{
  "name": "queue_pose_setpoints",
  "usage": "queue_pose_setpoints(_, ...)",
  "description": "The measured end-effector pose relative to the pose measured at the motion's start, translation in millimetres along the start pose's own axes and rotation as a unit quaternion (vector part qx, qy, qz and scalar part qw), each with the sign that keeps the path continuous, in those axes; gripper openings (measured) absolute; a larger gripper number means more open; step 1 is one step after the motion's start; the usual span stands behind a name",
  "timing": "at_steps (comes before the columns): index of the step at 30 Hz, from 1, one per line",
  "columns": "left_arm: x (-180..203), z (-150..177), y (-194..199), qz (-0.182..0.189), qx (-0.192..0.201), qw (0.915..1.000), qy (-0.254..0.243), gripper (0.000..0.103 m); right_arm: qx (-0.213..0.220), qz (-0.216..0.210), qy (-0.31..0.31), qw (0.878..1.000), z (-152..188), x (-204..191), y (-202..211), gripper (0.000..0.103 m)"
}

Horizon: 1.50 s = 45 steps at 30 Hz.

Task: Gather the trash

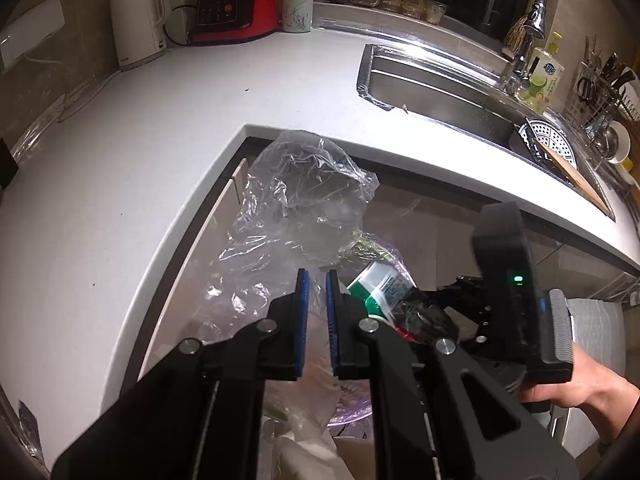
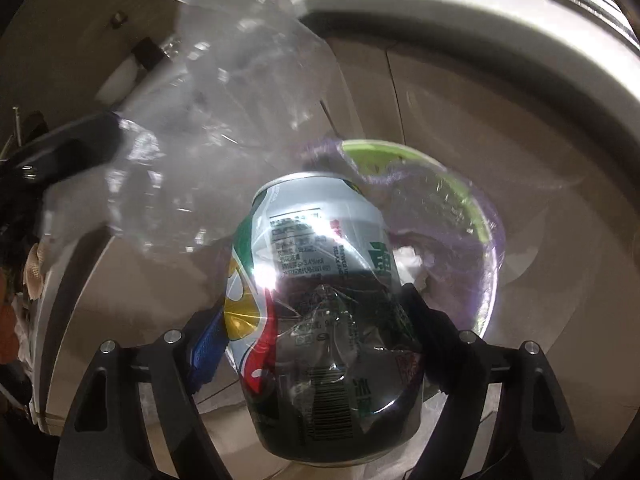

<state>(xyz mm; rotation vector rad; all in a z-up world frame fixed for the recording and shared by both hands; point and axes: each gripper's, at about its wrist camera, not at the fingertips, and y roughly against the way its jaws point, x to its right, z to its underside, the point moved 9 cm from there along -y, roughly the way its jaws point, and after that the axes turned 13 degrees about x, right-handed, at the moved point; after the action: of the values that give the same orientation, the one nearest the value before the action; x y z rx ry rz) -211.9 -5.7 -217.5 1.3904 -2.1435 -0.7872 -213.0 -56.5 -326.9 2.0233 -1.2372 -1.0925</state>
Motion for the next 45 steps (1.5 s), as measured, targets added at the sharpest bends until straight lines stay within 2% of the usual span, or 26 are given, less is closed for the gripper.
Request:
queue_pose_setpoints(2,-3,1,0,-0.001,-0.003,1.0,0.001,0.009,-0.017,0.012,0.0,1.0,7,3,-10,0.083)
queue_pose_setpoints(6,-4,-1,0,0.0,-0.003,1.0,0.002,0.009,-0.003,0.02,-0.01,1.0,4,6,3,0.088)
queue_pose_setpoints(11,2,-6,1,0.003,0.001,1.0,-0.003,0.009,0.028,0.044,-0.003,0.999,-8,14,47,0.089)
queue_pose_setpoints(17,16,-6,-4,0.013,-0.002,0.9999,-0.005,0.009,0.079,0.064,0.0,0.995,-26,10,112,0.096)
queue_pose_setpoints(22,26,8,-18,0.023,-0.022,0.9995,0.0,0.01,0.096,0.07,0.003,0.993,-29,-1,136,0.097)
queue_pose_setpoints(24,28,16,-27,0.027,-0.043,0.9987,0.011,0.03,0.097,0.071,0.001,0.993,-26,-1,141,0.098)
queue_pose_setpoints(25,28,20,-28,0.023,-0.045,0.9986,0.015,0.05,0.097,0.07,0.0,0.993,-24,-1,144,0.098)
queue_pose_setpoints(26,29,21,-28,0.016,-0.039,0.9991,0.012,0.06,0.097,0.067,-0.002,0.993,-22,1,147,0.098)
queue_pose_setpoints(29,36,24,-27,0.004,-0.029,0.9995,-0.015,0.072,0.098,0.068,-0.007,0.993,-18,4,154,0.098)
queue_pose_setpoints(34,41,23,-24,0.003,-0.032,0.9995,-0.007,0.079,0.103,0.072,-0.017,0.992,-16,11,162,0.098)
queue_pose_setpoints(41,39,4,-10,-0.007,-0.016,0.9999,0.0,0.088,0.123,0.08,-0.019,0.989,-23,15,183,0.098)
queue_pose_setpoints(45,39,-9,0,-0.016,-0.006,0.9998,0.001,0.089,0.143,0.081,-0.019,0.986,-32,15,198,0.098)
